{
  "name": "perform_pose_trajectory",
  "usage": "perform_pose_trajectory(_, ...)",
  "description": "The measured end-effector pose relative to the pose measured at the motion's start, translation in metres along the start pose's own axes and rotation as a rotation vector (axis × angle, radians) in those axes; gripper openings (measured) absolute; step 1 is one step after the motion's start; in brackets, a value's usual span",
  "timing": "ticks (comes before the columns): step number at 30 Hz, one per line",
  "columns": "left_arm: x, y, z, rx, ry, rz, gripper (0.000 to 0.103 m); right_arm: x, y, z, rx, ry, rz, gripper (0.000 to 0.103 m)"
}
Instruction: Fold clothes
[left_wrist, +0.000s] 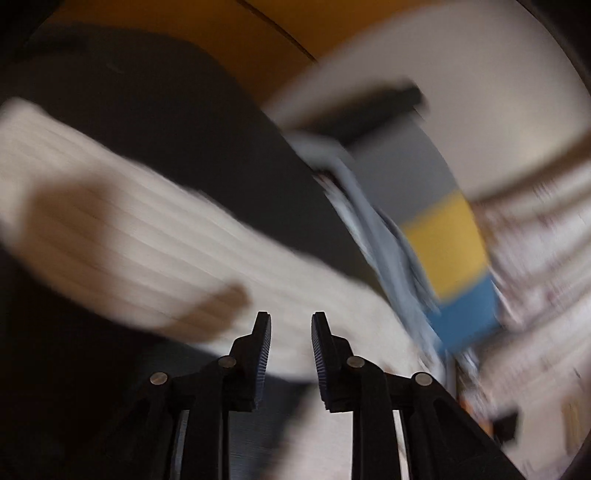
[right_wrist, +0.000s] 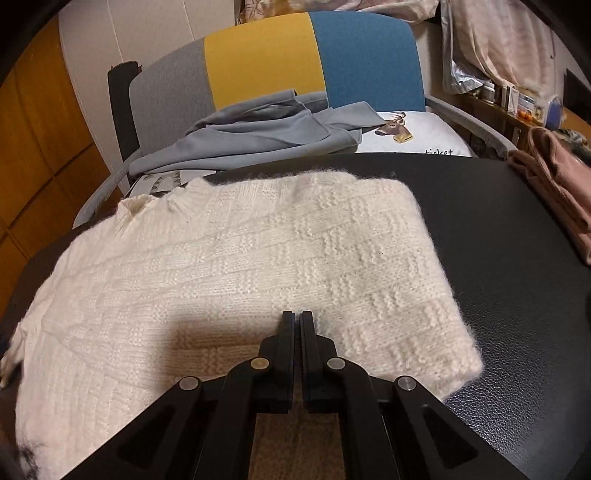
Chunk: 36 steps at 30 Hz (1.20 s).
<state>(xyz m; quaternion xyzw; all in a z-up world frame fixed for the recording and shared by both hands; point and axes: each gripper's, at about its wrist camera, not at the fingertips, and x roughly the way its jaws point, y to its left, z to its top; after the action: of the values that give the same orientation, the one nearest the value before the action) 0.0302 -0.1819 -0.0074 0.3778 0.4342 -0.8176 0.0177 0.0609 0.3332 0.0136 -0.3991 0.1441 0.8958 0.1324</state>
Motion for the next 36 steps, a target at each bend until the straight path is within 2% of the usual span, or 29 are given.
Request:
perform_pose_trajectory(5, -0.055, 0.075, 0.045, -0.183, -0.149, 0.224, 0.024, 0.002, -0.002, 0.000, 0.014, -0.001, 0.019, 0.003)
perform_pose_trajectory(9, -0.059, 0.094, 0.070, -0.238, -0.183, 0.294, 0.024, 0.001, -0.004, 0.000, 0.023, -0.002, 0.031, 0.003)
perform_pose_trajectory(13, -0.051, 0.084, 0.086, -0.211, -0.102, 0.391, 0.024, 0.003, -0.005, 0.000, 0.027, -0.003, 0.033, 0.003)
perform_pose_trajectory(16, -0.069, 0.078, 0.085, -0.245, -0.200, 0.432, 0.024, 0.003, -0.006, 0.000, 0.037, -0.005, 0.044, 0.003)
perform_pose_trajectory(18, -0.073, 0.077, 0.088, -0.230, -0.238, 0.537, 0.024, 0.003, -0.007, 0.000, 0.041, -0.005, 0.048, 0.003)
perform_pose_trajectory(20, -0.067, 0.085, 0.091, -0.260, -0.222, 0.527, 0.025, 0.003, -0.007, 0.000, 0.042, -0.006, 0.051, 0.003)
perform_pose_trajectory(21, -0.057, 0.095, 0.094, -0.310, -0.167, 0.484, 0.026, 0.003, -0.007, 0.000, 0.042, -0.006, 0.052, 0.003)
perform_pose_trajectory(22, -0.054, 0.101, 0.096, -0.335, -0.148, 0.473, 0.027, 0.004, -0.008, 0.000, 0.044, -0.006, 0.054, 0.003)
perform_pose_trajectory(24, -0.052, 0.098, 0.101, -0.317, -0.190, 0.454, 0.040, 0.004, -0.009, 0.000, 0.047, -0.007, 0.058, 0.003)
perform_pose_trajectory(26, -0.047, 0.094, 0.105, -0.300, -0.194, 0.443, 0.060, 0.004, -0.009, 0.000, 0.050, -0.007, 0.062, 0.003)
perform_pose_trajectory(28, -0.043, 0.089, 0.105, -0.264, -0.207, 0.426, 0.071, 0.004, -0.010, 0.000, 0.053, -0.008, 0.065, 0.003)
perform_pose_trajectory(30, -0.040, 0.085, 0.106, -0.236, -0.206, 0.480, 0.064, 0.004, -0.010, 0.000, 0.055, -0.008, 0.067, 0.003)
perform_pose_trajectory(31, -0.040, 0.083, 0.107, -0.228, -0.209, 0.500, 0.035, 0.004, -0.010, 0.000, 0.055, -0.008, 0.067, 0.003)
perform_pose_trajectory(32, -0.039, 0.082, 0.108, -0.231, -0.207, 0.477, 0.010, 0.004, -0.010, 0.000, 0.056, -0.009, 0.067, 0.003)
perform_pose_trajectory(35, -0.037, 0.080, 0.109, -0.246, -0.196, 0.378, 0.007, 0.004, -0.010, -0.001, 0.059, -0.009, 0.071, 0.003)
perform_pose_trajectory(36, -0.039, 0.070, 0.110, -0.207, -0.212, 0.365, 0.007, 0.004, -0.010, -0.001, 0.061, -0.009, 0.073, 0.003)
